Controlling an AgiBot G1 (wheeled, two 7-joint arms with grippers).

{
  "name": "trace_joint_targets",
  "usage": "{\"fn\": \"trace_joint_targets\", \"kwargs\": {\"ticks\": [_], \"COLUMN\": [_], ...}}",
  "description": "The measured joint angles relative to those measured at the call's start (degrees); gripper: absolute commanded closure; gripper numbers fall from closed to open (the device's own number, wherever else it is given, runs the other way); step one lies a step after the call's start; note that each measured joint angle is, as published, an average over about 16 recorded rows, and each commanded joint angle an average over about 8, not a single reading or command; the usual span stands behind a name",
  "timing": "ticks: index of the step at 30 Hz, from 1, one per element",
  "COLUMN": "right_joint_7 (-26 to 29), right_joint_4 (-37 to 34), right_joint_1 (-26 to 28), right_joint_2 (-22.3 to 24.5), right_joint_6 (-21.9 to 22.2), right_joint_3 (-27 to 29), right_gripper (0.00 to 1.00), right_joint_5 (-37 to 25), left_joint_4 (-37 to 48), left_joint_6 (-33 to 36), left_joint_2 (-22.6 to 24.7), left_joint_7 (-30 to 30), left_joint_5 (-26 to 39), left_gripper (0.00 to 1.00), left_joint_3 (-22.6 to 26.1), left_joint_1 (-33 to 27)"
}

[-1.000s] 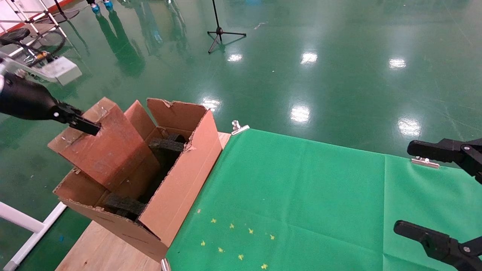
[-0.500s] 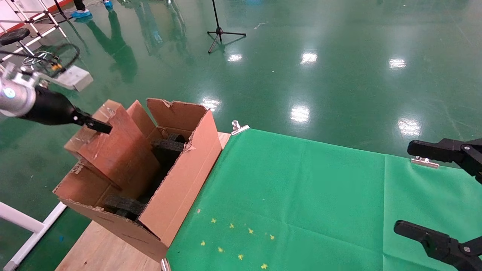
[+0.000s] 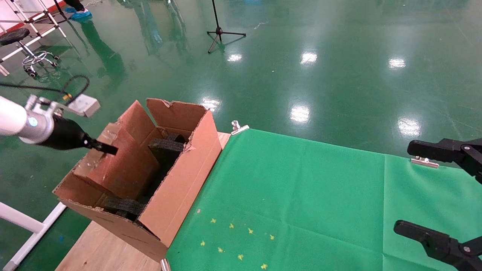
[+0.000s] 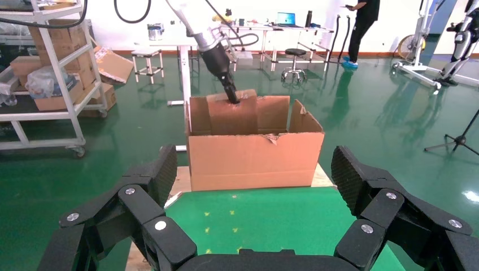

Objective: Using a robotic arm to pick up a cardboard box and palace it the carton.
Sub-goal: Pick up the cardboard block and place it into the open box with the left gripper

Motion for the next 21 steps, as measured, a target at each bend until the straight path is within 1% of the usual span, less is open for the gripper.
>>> {"fn": "trace_joint_targets", "kwargs": {"ticks": [14,21], "right_joint_7": [0.0,0.0], "right_joint_4": [0.0,0.0], "right_joint_1": [0.0,0.0], "right_joint_2": [0.0,0.0], "right_joint_6": [0.0,0.0], "right_joint_3": [0.0,0.0], "right_gripper": [0.0,0.0], "right_joint_5": [0.0,0.0], "left_joint_4": [0.49,0.04], "left_joint_6": [-3.22,-6.45], "left_joint_2": [1.97,3.03], "left_joint_7": [-2.37,-3.19], "left_joint_5": [-0.39,-0.74], "left_gripper": [1.0,1.0], "left_joint_3": [-0.33,-0.59], "left_joint_1": [7.43,10.57]}}
